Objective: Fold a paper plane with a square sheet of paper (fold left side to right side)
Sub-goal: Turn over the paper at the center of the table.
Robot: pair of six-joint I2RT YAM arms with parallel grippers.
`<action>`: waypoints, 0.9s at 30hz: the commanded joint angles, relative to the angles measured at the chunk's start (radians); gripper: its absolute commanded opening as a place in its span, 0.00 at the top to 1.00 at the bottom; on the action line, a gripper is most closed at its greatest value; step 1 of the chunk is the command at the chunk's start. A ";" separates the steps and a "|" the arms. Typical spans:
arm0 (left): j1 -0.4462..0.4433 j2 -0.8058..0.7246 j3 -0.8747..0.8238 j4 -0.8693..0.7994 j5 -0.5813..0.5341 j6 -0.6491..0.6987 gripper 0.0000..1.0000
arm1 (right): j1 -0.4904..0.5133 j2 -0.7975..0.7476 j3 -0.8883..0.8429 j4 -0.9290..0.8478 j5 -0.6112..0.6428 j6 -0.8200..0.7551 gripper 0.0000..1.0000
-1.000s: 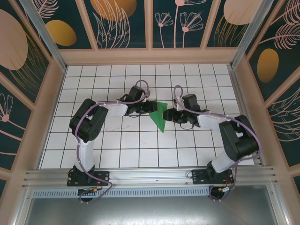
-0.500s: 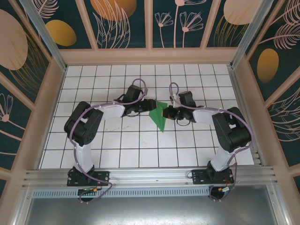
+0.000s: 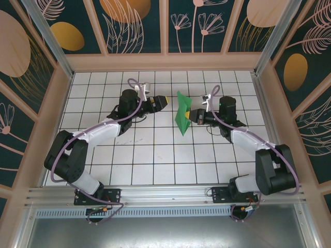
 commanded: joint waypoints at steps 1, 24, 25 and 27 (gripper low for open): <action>-0.001 0.016 -0.012 0.208 0.125 -0.106 0.31 | -0.005 -0.059 0.001 0.100 -0.141 0.058 1.00; -0.044 0.114 0.043 0.454 0.253 -0.238 0.65 | 0.007 -0.117 -0.004 0.152 -0.189 0.166 1.00; -0.044 0.112 0.043 0.454 0.250 -0.237 0.70 | 0.008 -0.119 -0.006 0.154 -0.187 0.170 1.00; -0.044 0.106 0.043 0.455 0.246 -0.233 0.76 | 0.007 -0.121 -0.010 0.152 -0.185 0.174 1.00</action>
